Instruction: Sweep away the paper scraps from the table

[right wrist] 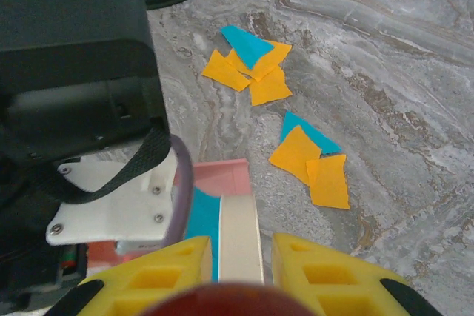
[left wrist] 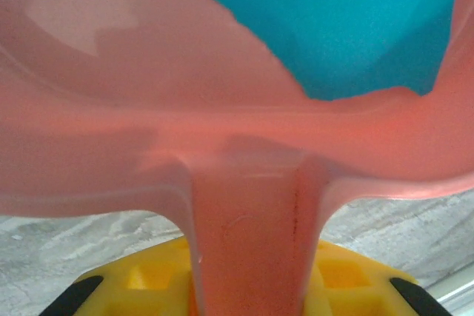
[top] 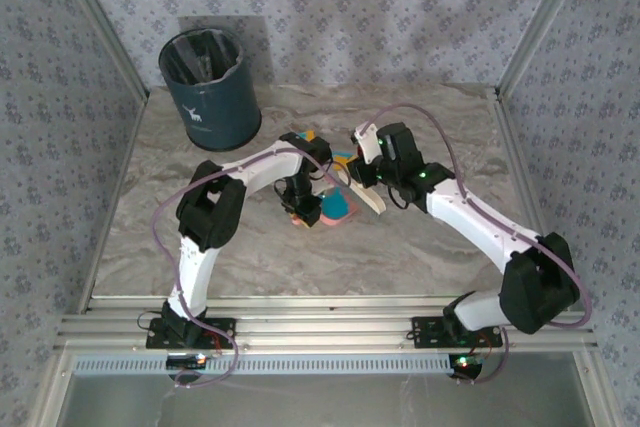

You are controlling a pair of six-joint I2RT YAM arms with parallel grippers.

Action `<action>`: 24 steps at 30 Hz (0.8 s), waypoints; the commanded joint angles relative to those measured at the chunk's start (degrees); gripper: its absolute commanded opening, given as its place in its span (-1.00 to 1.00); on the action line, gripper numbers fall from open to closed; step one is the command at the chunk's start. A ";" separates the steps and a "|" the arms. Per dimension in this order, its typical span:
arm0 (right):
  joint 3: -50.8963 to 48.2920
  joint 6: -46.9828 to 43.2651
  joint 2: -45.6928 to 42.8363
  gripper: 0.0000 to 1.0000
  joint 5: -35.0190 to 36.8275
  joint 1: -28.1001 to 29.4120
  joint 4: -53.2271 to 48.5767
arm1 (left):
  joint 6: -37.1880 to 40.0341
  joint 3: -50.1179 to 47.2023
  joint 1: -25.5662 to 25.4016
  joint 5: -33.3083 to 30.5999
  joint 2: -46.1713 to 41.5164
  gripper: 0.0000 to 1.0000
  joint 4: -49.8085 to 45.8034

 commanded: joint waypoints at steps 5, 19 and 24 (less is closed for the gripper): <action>-2.69 2.84 -4.86 -1.00 3.04 -0.66 3.12 | -2.76 -5.25 1.10 -2.05 -5.04 -1.00 1.58; -2.69 8.73 -1.30 -1.00 20.47 -6.88 8.81 | -4.13 -11.63 3.37 -2.37 -9.81 -1.00 4.38; 0.08 7.14 3.94 -1.00 23.80 -9.23 11.14 | -4.35 -12.19 3.75 -2.10 -10.02 -1.00 4.61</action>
